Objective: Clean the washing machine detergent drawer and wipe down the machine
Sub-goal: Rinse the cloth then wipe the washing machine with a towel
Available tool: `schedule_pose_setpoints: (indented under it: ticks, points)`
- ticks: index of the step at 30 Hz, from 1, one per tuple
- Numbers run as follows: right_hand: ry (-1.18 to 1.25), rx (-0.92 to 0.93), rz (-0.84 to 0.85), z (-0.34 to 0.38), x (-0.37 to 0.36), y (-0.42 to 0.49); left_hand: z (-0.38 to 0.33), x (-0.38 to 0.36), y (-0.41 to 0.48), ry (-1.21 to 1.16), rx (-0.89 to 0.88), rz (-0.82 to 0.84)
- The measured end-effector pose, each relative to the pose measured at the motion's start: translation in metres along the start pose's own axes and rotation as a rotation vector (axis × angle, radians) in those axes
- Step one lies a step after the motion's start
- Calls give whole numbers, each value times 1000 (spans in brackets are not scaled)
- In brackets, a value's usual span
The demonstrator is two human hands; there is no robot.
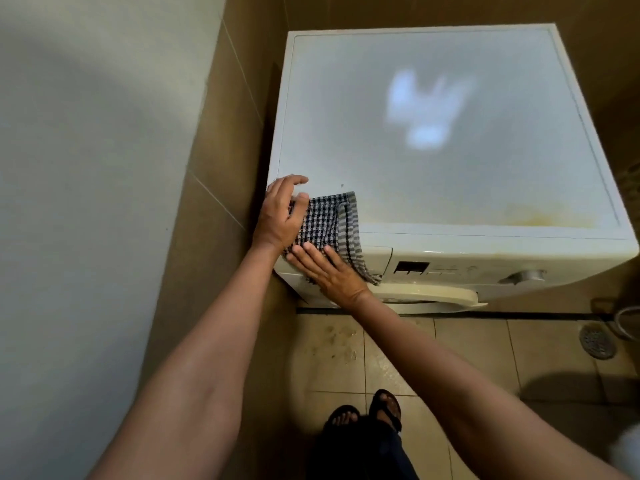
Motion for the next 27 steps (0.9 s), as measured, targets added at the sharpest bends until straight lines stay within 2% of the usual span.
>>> schedule_pose_setpoints:
  ticks: [2, 4, 6, 9, 12, 14, 18, 21, 23, 25, 26, 27]
  points:
    - [-77, 80, 1, -14, -1, -19, 3, 3, 1, 19, 33, -24]
    - [-90, 50, -7, -33, 0, -44, 12, 8, -4, 62, 4, 16]
    - [-51, -50, -9, -54, 1, -79, 22, 9, -14, 41, 14, 72]
    - [-10, -285, -19, -74, 8, -113, 24, 6, -21, -19, 104, 29]
    - [135, -545, -10, -62, 15, -83, 21, 4, -18, -29, 132, -2]
    - [208, -608, -28, -44, 19, -37, 21, 5, -18, 17, 104, 2]
    - [215, -228, -132, 15, 8, 20, 25, 7, -18, -5, 97, -22]
    - [260, -125, -93, 42, -8, 28, 30, 8, -19, -18, 43, 21]
    - [288, -90, -8, 45, -15, 22, 30, 9, -19, 6, 18, 36]
    - [222, 70, 82, 54, -29, 6, 29, 9, -19, 26, 12, 40]
    - [216, 130, 190, 55, -39, -4, 29, 8, -20, 33, 2, 42]
    - [299, 88, 323, 52, -44, -10, 29, 8, -20, 41, -10, 42]
Point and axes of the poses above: each hand's wrist, its own y-axis towards the middle knuckle, its own x-axis out of the back of the hand, z = x × y, the point moved 3 cm from there along y, towards the middle knuckle, and after that the axes turned 3 degrees about -z, right-handed, at the moved point
